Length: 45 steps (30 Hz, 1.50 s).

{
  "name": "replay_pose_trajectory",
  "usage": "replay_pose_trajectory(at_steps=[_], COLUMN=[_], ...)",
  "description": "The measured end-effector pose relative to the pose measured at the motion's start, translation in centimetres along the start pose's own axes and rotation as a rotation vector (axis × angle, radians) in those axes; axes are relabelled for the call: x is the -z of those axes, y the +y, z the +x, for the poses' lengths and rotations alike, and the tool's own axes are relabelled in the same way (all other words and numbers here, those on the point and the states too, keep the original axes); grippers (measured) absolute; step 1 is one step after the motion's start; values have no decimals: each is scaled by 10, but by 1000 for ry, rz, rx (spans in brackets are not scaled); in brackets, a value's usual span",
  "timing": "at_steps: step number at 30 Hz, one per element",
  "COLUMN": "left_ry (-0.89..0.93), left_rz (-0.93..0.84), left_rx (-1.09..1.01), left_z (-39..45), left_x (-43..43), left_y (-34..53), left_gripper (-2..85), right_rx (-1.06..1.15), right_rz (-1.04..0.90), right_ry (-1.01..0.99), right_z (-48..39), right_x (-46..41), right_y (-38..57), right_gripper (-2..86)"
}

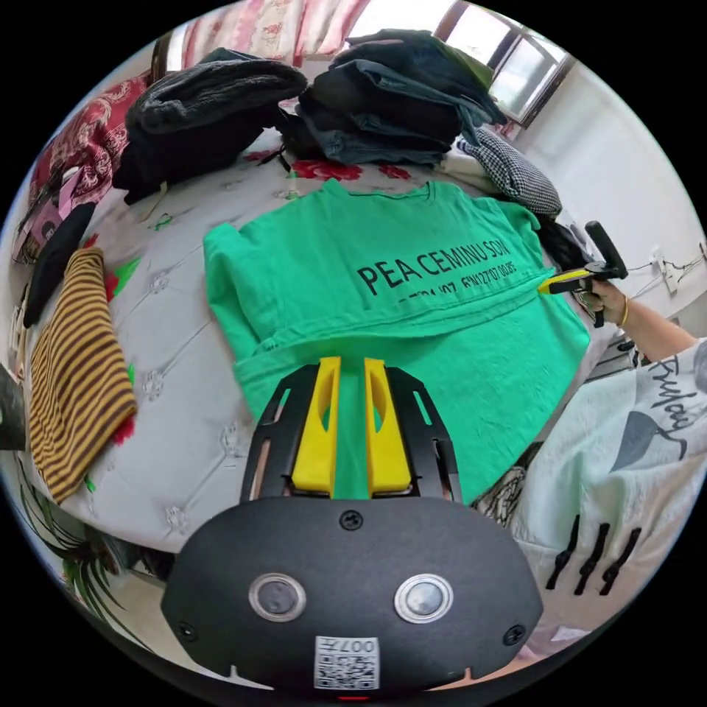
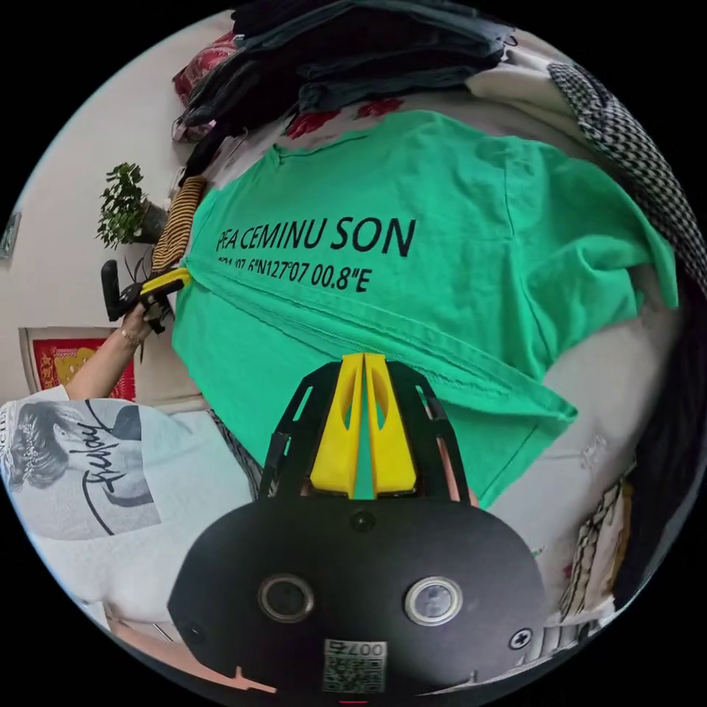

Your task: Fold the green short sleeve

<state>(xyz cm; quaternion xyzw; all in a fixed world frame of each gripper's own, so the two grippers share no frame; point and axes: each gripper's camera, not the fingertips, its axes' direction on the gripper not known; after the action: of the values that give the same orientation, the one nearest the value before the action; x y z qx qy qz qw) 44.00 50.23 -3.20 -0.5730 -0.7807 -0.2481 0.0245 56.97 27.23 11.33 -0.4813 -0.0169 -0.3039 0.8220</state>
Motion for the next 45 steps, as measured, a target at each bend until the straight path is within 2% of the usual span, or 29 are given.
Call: replay_pose_trajectory(at_steps=[3, 5, 8, 10, 12, 15, 19, 23, 26, 35, 38, 39, 43, 45], left_ry=[22, 68, 138, 168, 200, 239, 425, 473, 636, 531, 512, 530, 500, 502], left_rz=[-20, 13, 151, 237, 260, 231, 161, 148, 181, 360, 493, 496, 294, 260], left_rx=[63, 148, 456, 699, 779, 791, 823, 834, 952, 913, 943, 965, 996, 984], left_z=[-16, -36, -89, -128, -145, -157, -179, -198, -218, -214, -222, -228, -241, -242], left_x=[-13, -11, 10, 22, 24, 14, -22, -46, -68, -24, -8, -11, -49, -63], left_y=[-8, 1, 44, 93, 122, 140, 133, 128, 145, 201, 228, 235, 232, 222], left_gripper=[10, -1, -2, 11, 25, 43, 46, 29, -1, -8, -3, 4, 38, 49], right_rx=[20, -94, -240, -255, -233, -213, -207, -168, -138, -179, -210, -215, -227, -215], right_rz=[3, 127, 291, 331, 304, 222, 198, 189, 207, 287, 298, 299, 288, 279], right_ry=[15, 93, 109, 76, 44, 26, -130, -214, -199, -236, -266, -272, -308, -309], right_z=[11, 26, 40, 38, 29, 8, -13, -24, -28, -18, -15, -15, -19, -23], right_x=[11, 35, 70, 76, 69, 44, 23, 32, 50, 77, 71, 70, 60, 58], right_y=[-22, -31, -27, -22, -17, -7, 10, 13, 15, 59, 73, 75, 83, 82], right_gripper=[-2, -3, -3, -3, -3, -3, -3, -3, -3, -3, -4, -4, -4, -4])
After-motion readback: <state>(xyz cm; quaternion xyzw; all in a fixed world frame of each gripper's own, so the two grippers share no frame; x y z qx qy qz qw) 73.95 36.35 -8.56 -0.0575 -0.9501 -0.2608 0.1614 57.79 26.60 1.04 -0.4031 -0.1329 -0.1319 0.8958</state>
